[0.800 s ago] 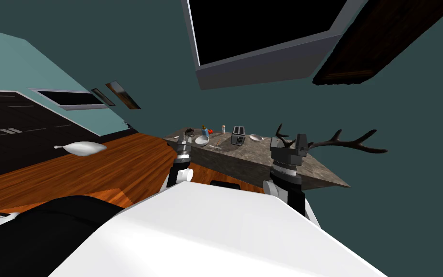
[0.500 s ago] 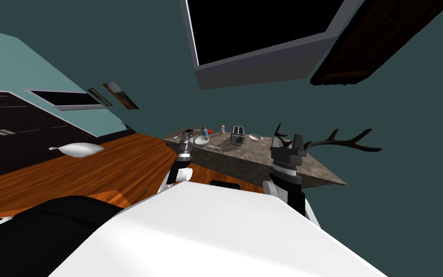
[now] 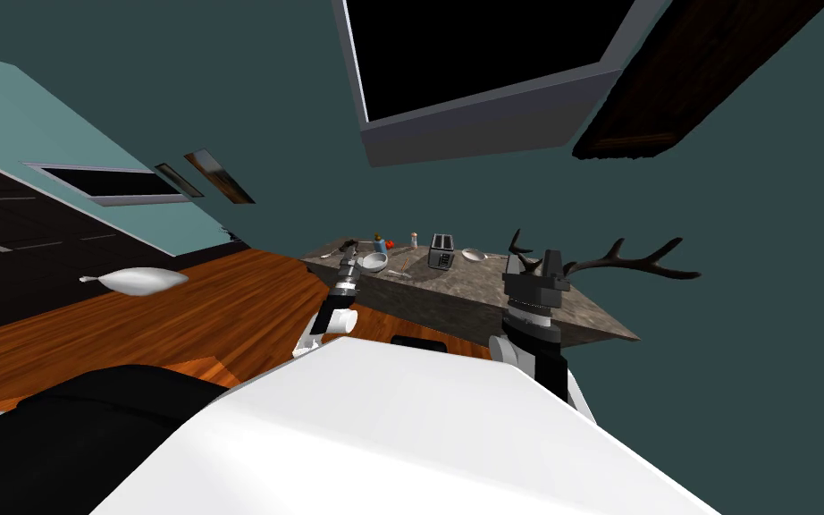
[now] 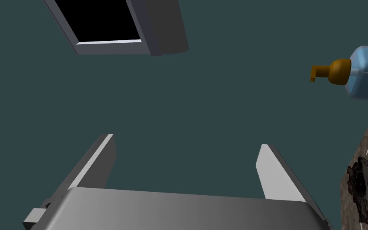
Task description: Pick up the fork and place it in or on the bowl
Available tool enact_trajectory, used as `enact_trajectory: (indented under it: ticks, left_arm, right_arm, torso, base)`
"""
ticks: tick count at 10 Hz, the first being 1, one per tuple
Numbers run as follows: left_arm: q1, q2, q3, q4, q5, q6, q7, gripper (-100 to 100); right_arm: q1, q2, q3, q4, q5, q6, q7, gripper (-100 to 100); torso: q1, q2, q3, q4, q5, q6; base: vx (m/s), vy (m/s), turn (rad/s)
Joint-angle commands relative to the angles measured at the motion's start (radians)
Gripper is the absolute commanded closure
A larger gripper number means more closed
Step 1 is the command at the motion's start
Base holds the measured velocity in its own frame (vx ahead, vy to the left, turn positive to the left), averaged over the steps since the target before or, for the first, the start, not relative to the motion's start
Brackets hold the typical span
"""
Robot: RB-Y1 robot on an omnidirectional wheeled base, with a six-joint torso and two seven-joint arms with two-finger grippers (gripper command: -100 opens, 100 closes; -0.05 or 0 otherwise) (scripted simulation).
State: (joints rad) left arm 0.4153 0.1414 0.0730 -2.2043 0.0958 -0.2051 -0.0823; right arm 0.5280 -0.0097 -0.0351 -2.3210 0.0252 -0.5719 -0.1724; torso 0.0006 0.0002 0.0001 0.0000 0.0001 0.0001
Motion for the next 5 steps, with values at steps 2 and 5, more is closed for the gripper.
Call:
enact_trajectory:
  ticks: [2, 5]
  left_arm:
    - [-0.027, 0.021, 0.003, 0.01, 0.007, 0.073, 0.003, -100]
    - [-0.046, 0.034, 0.005, 0.018, 0.012, 0.142, 0.005, -100]
  right_arm:
    - [0.0, 0.0, 0.0, 0.0, 0.0, 0.0, 0.0, 0]
    - [0.0, 0.0, 0.0, 0.0, 0.0, 0.0, 0.0, 0]
  torso:
    - [0.0, 0.0, 0.0, 0.0, 0.0, 0.0]
    - [0.0, 0.0, 0.0, 0.0, 0.0, 0.0]
  base:
    - [-0.006, 0.007, -0.018]
    - [-0.007, 0.009, -0.021]
